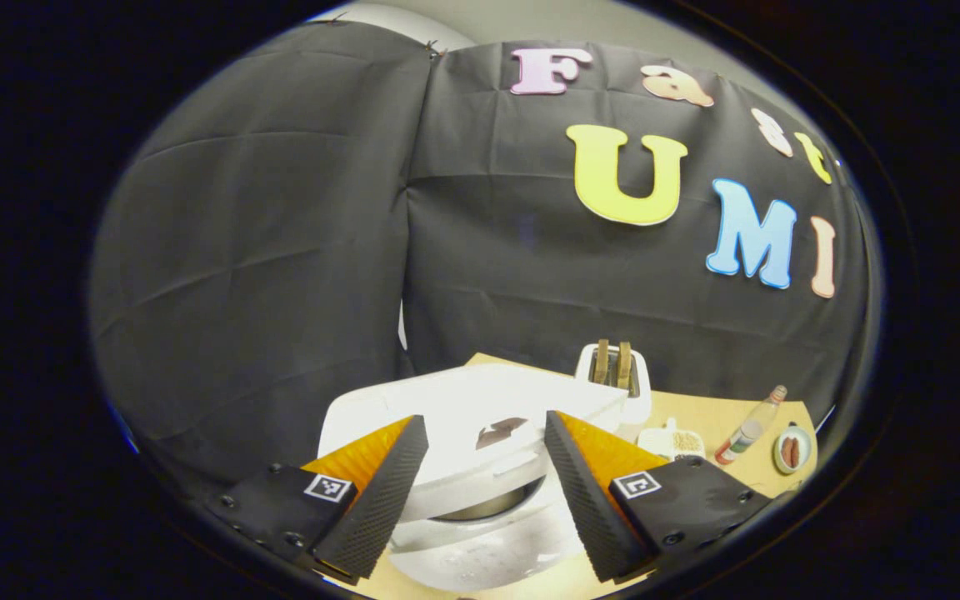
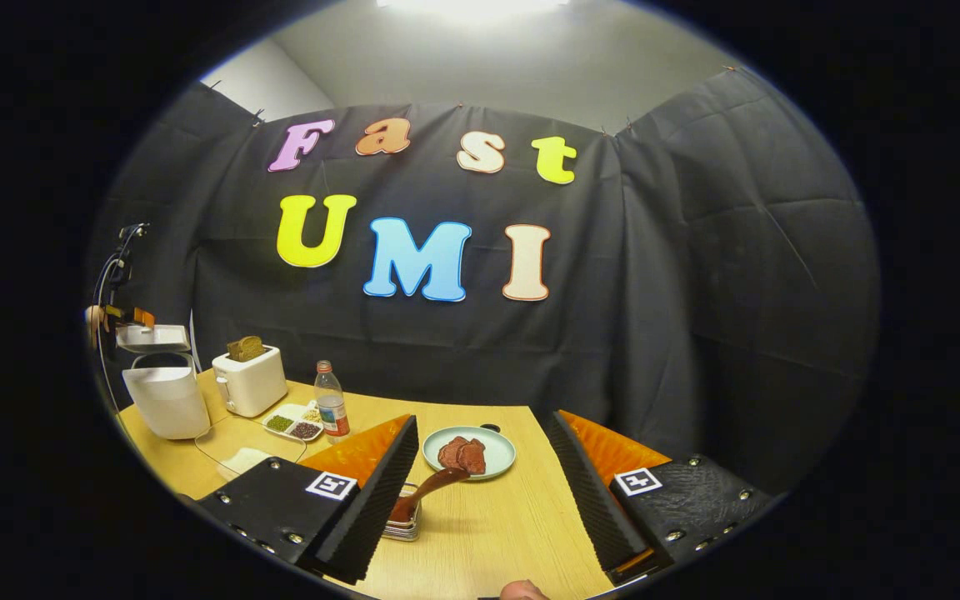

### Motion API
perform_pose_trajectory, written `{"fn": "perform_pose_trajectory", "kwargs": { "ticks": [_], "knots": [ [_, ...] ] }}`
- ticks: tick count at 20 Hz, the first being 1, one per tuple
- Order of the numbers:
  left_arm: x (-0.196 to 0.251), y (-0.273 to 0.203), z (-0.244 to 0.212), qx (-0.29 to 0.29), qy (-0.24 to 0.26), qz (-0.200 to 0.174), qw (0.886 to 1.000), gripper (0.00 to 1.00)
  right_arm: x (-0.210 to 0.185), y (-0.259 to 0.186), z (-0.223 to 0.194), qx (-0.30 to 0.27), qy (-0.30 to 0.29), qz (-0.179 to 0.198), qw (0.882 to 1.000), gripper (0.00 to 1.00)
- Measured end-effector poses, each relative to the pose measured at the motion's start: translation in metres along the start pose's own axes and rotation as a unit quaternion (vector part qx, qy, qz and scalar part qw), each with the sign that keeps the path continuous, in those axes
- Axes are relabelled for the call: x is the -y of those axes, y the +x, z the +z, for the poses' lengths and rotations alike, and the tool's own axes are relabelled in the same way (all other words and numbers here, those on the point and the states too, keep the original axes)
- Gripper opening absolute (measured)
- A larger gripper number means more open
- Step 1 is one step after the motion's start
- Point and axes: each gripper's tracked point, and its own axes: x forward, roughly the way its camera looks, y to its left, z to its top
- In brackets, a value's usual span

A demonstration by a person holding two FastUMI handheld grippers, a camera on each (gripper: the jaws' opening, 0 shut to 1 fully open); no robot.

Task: Close the left gripper, press the button to open the rice cooker; take a wooden spoon from the chopstick holder with the right hand, scoop a spoonful of rice and pour it into the rice cooker, then put the wooden spoon back into the chopstick holder.

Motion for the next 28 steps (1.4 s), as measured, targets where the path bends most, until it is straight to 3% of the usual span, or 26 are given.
{"fn": "perform_pose_trajectory", "kwargs": {
  "ticks": [18,19,23,28],
  "knots": [
    [0.006,0.022,-0.082,-0.070,0.025,0.007,0.997,0.96,-0.008,-0.006,-0.005,-0.007,-0.005,-0.006,1.000,0.96],
    [0.006,0.023,-0.079,-0.066,0.025,0.008,0.997,1.00,-0.010,-0.005,-0.005,-0.008,-0.005,-0.006,1.000,0.96],
    [0.006,0.026,-0.081,-0.074,0.008,0.002,0.997,0.97,-0.026,0.000,0.002,-0.002,-0.003,0.005,1.000,0.96],
    [0.007,0.023,-0.069,-0.033,0.006,-0.009,0.999,0.98,-0.055,0.006,0.029,0.027,-0.005,0.024,0.999,0.96]
  ]
}}
